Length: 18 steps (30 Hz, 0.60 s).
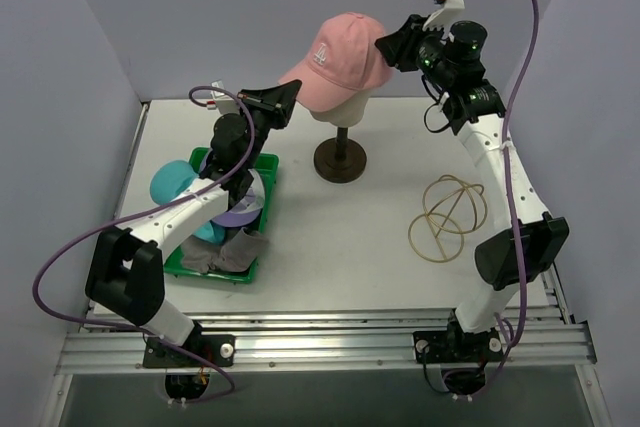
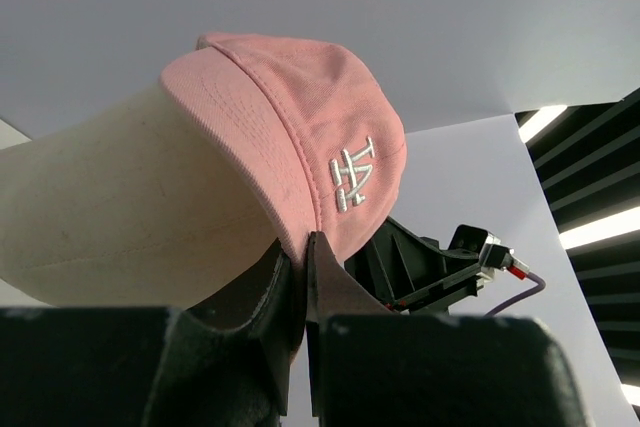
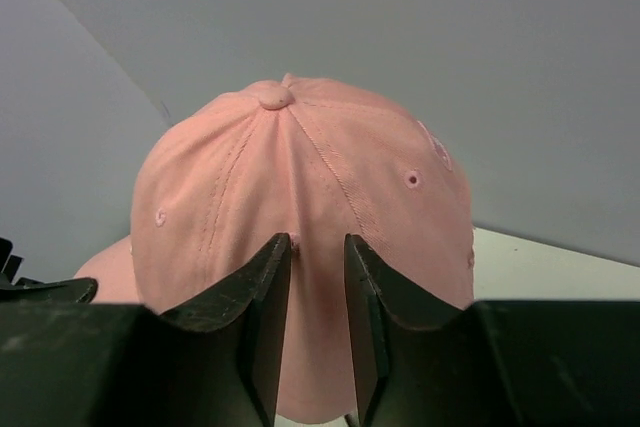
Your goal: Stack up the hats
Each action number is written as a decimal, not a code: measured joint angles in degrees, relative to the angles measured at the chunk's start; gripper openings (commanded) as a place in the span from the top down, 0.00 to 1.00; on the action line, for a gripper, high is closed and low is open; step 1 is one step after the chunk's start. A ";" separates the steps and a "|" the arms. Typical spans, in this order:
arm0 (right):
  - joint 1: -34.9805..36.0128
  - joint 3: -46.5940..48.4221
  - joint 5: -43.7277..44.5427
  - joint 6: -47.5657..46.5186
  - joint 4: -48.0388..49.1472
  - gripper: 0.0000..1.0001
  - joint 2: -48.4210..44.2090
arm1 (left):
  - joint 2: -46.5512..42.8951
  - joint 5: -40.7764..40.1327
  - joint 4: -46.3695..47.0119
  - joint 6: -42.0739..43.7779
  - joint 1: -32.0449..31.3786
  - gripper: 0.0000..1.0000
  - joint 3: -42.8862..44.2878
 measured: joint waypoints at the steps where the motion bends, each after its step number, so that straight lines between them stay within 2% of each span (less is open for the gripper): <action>1: -0.17 -0.26 0.39 0.13 -0.11 0.75 -0.11 | 0.17 0.17 0.28 0.02 0.04 0.98 0.00; 13: -3.56 -1.64 8.20 5.64 1.25 0.75 -0.72 | 2.16 1.66 3.89 0.87 0.39 0.98 0.00; 18: -3.91 -3.63 9.29 6.91 1.60 0.79 0.07 | 2.58 1.86 5.14 0.81 0.59 0.98 -0.42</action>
